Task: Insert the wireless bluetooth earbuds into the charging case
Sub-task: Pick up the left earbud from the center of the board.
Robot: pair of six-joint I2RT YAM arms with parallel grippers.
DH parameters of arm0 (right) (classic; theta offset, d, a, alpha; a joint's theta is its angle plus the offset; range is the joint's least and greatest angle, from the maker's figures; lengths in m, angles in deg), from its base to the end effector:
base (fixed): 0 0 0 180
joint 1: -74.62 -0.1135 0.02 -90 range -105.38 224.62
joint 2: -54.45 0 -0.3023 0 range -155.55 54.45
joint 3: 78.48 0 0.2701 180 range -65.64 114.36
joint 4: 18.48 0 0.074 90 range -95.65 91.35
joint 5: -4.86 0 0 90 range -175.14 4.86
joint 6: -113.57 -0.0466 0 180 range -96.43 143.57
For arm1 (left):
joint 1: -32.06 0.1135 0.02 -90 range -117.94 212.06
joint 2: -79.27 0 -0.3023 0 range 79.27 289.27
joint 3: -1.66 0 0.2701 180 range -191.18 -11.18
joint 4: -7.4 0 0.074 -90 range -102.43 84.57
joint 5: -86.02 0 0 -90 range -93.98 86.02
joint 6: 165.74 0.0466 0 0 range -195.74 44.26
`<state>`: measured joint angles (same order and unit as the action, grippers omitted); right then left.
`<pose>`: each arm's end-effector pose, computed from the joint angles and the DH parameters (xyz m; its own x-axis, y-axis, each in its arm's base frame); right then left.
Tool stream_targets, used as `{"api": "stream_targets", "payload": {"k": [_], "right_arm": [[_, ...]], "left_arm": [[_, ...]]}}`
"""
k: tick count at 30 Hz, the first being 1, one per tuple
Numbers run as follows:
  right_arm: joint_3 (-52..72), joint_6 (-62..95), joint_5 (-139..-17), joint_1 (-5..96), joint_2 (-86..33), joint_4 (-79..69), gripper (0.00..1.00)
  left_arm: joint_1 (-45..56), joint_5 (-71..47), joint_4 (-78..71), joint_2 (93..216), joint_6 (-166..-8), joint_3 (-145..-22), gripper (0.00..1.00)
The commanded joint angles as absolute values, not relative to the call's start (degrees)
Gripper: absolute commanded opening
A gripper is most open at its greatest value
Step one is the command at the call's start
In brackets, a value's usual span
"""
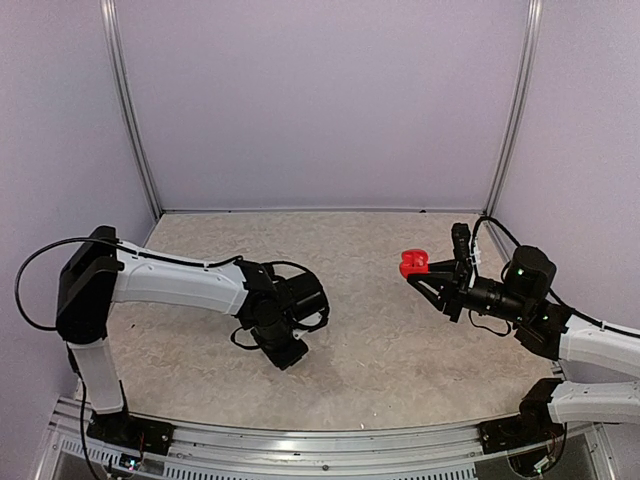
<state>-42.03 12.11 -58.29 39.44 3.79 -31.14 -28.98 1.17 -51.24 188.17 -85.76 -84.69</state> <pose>0.1560 0.1357 0.2779 -0.1971 0.0779 -0.9773 -0.8611 0.4628 0.2106 0.1905 -0.3355 0.1769 -0.6217 0.7654 -0.1663 0.7683 0.6372 0.0607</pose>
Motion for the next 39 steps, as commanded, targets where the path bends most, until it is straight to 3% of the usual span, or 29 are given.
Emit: {"api": "stream_targets", "payload": {"k": [1, 18, 28, 39], "right_arm": [[-41.1, 12.8, -58.6, 40.0, 4.4, -32.1, 0.00], [-48.0, 16.9, -51.1, 39.2, -0.9, -61.9, 0.00], [-49.8, 26.8, -55.0, 33.6, -5.0, -71.0, 0.00], [-48.0, 30.6, -59.7, 28.9, -7.5, -74.0, 0.00]], "left_arm": [[-27.7, -0.4, -45.9, 182.5, -85.8, -84.2, 0.07], [-27.6, -3.6, -1.9, 159.6, -89.1, -79.0, 0.09], [-31.5, -7.5, 18.9, 159.5, -91.9, -75.4, 0.09], [-35.2, -11.3, 25.6, 165.8, -93.4, -77.5, 0.08]]}}
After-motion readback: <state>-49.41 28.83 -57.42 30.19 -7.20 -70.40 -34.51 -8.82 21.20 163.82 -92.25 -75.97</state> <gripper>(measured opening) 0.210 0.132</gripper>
